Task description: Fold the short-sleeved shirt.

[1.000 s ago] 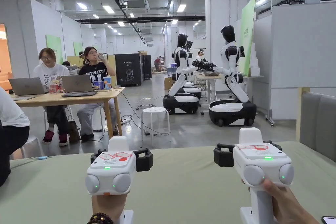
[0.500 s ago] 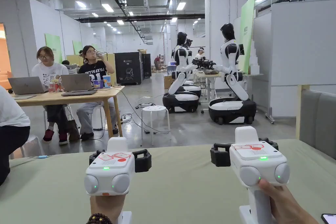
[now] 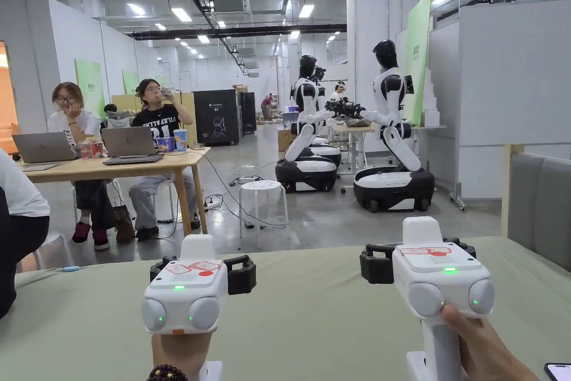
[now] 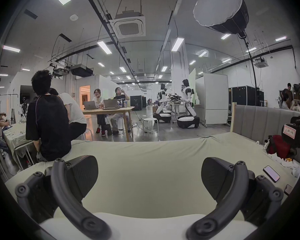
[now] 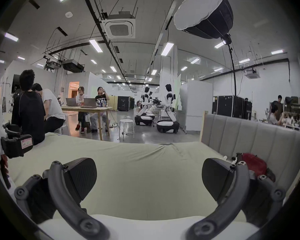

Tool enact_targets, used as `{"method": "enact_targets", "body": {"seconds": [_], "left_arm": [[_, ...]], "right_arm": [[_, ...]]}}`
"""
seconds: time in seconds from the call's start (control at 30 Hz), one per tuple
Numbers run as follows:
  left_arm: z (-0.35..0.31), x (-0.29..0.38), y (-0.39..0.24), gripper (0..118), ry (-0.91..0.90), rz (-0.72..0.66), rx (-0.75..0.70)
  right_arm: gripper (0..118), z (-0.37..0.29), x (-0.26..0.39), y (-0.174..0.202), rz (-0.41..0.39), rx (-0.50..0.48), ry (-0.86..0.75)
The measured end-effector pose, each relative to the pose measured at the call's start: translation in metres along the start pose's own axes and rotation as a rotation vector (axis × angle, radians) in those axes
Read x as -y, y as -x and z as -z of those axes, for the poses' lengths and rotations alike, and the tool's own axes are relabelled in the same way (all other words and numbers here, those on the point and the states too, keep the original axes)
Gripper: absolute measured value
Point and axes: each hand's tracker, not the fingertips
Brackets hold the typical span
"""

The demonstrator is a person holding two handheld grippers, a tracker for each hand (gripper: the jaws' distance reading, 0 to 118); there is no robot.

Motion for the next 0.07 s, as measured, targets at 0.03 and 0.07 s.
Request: {"method": "enact_targets", "body": {"seconds": [0.03,0.07], "left_arm": [[0.0001,0.0002,-0.0001,118,0.0,-0.001,0.001],[0.0002,0.0004,-0.0003,118,0.0,-0.001,0.002]], "right_arm": [[118,0.0028,0.0001,-0.0019,0.032,-0.021,0.045],[118,0.0043,-0.0011,-0.0036,0.055,-0.046,0.056]]}}
